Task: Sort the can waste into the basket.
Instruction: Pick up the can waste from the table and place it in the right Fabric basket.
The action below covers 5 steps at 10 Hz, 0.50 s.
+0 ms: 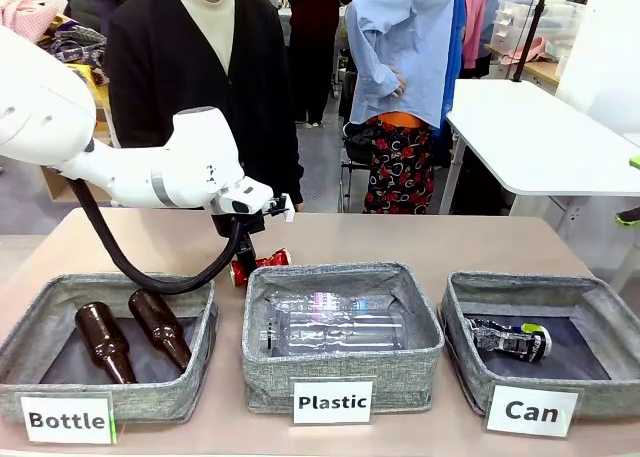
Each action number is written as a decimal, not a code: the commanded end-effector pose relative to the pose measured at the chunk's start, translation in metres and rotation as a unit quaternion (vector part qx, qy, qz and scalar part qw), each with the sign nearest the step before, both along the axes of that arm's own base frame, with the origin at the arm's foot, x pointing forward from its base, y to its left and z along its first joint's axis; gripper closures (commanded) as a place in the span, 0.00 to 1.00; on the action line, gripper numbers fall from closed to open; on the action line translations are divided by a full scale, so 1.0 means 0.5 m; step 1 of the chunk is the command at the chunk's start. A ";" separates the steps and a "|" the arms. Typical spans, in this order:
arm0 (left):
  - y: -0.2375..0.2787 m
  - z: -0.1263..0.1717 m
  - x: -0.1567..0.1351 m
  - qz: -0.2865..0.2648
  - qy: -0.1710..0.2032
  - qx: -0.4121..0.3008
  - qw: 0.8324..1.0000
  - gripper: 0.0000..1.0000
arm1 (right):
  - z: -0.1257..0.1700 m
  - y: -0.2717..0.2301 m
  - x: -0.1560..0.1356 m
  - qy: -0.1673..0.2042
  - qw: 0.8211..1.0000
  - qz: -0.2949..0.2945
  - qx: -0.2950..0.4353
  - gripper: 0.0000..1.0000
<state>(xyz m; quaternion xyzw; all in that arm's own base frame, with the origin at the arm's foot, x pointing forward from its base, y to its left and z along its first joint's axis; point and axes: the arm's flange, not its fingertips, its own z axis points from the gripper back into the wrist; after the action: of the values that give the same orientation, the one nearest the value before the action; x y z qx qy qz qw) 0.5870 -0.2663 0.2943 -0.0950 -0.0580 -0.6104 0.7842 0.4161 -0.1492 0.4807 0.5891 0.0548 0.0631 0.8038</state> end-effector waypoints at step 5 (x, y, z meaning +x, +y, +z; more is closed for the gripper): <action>-0.004 0.015 0.001 -0.006 -0.016 0.010 1.000 1.00 | 0.004 -0.003 -0.002 -0.006 1.000 0.008 0.000 0.00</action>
<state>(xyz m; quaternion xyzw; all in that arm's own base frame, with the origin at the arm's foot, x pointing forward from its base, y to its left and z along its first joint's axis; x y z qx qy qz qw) 0.5917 -0.2680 0.3025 -0.0801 -0.0647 -0.6179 0.7795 0.4161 -0.1492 0.4807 0.5891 0.0548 0.0631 0.8038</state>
